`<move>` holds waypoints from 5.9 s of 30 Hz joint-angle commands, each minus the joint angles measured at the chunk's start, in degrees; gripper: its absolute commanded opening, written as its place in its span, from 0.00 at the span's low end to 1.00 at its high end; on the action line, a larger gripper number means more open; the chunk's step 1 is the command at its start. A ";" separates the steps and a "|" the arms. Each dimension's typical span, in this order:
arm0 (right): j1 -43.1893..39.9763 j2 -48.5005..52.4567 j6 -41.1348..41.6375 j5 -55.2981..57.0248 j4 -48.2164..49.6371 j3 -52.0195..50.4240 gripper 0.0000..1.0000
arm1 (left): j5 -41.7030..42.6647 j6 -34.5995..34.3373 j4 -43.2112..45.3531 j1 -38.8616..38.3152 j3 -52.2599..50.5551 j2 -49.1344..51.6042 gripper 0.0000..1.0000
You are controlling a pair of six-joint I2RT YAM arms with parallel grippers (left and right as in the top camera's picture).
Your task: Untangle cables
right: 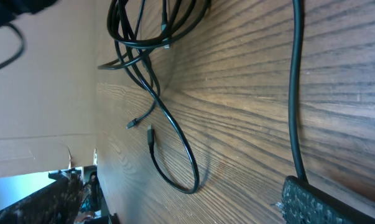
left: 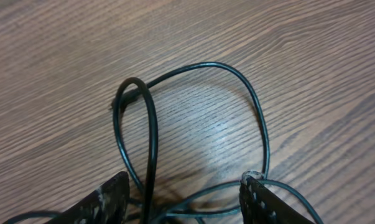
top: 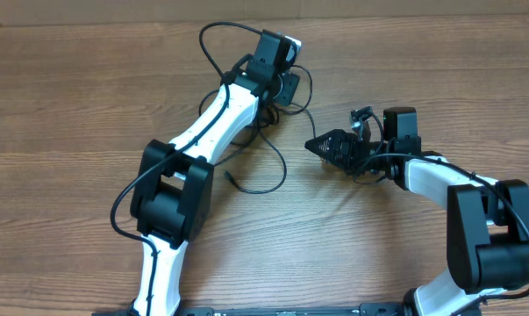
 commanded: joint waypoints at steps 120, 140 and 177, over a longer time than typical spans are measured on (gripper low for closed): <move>22.51 0.37 43.25 22.23 30.95 -0.28 1.00 | 12.37 -3.34 -2.99 0.31 1.55 -56.63 0.04; 23.12 0.37 41.09 38.51 14.64 -0.28 1.00 | 1.84 -3.30 6.03 0.33 1.55 -60.57 0.05; 24.70 0.37 26.40 26.25 21.51 -0.28 1.00 | -4.83 -5.44 32.04 0.31 1.55 -62.40 0.04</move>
